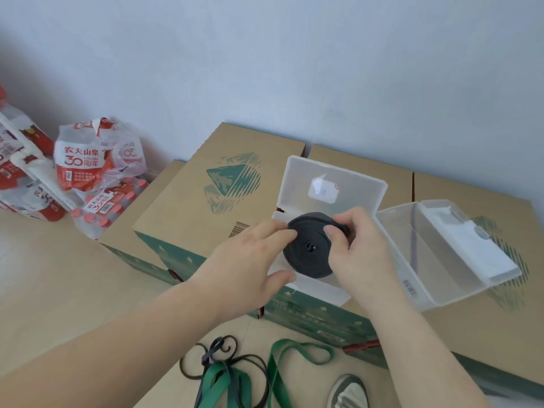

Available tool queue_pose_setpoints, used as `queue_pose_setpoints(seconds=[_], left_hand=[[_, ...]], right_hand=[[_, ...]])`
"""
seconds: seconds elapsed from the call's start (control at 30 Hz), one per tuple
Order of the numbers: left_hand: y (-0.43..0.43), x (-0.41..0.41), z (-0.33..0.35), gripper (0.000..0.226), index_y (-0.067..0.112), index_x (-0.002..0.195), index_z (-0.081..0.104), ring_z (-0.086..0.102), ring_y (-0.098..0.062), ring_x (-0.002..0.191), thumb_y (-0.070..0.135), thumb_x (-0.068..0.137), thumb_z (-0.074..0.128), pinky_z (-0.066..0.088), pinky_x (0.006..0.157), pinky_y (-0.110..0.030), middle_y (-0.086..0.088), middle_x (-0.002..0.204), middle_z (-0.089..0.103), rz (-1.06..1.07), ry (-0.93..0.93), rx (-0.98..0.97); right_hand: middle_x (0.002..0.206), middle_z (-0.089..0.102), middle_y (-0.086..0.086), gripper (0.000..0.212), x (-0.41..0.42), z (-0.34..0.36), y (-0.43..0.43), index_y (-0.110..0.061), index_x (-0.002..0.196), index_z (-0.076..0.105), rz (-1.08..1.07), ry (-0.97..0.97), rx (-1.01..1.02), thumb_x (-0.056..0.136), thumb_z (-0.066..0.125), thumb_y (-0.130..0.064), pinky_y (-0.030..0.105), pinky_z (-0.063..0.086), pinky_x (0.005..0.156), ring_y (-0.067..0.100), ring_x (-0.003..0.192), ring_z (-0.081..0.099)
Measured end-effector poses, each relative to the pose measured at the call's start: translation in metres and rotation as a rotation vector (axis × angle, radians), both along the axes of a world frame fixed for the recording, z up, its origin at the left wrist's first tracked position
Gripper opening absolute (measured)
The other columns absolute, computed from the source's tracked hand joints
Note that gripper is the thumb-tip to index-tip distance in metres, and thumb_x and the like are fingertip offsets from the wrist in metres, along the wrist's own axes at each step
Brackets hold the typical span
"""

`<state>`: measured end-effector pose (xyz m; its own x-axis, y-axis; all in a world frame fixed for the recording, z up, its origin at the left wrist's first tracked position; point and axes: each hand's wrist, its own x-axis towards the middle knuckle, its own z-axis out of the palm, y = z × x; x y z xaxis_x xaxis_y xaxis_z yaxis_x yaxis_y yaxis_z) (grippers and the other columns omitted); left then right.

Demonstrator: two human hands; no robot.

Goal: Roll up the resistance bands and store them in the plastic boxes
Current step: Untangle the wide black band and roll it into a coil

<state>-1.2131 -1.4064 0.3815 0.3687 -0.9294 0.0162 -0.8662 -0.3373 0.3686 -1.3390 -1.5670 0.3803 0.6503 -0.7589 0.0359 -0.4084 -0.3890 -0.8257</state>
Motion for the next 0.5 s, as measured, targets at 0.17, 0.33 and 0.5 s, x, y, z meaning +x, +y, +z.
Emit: queue_pose_setpoints(seconds=[0.17,0.33,0.5], left_hand=[[-0.014,0.002,-0.008,0.09,0.032,0.157,0.028,0.054,-0.013,0.127,0.06,0.084,0.073,0.054,0.093,-0.036,0.019,0.154,0.028,0.037,0.021,-0.024],[-0.029,0.003,0.002,0.105,0.038,0.158,0.018,0.055,-0.014,0.124,0.059,0.076,0.081,0.053,0.094,-0.036,0.019,0.156,0.028,0.089,0.023,0.051],[-0.04,0.0,0.006,0.096,0.037,0.152,0.026,0.056,-0.015,0.122,0.059,0.075,0.081,0.054,0.093,-0.041,0.016,0.142,0.043,0.1,0.006,0.092]], right_hand=[[0.087,0.066,-0.006,0.008,-0.003,0.007,-0.017,-0.025,0.095,0.055,0.102,0.126,-0.064,0.102,0.056,-0.021,0.04,0.052,0.075,0.015,0.083,0.062],[0.097,0.068,-0.002,0.003,-0.003,0.01,-0.017,-0.024,0.101,0.054,0.141,0.169,-0.125,0.103,0.053,-0.021,0.047,0.054,0.081,0.025,0.091,0.062],[0.096,0.063,0.0,0.005,-0.001,0.006,-0.009,-0.021,0.102,0.055,0.175,0.148,-0.274,0.102,0.054,-0.016,0.045,0.05,0.077,0.024,0.088,0.056]])
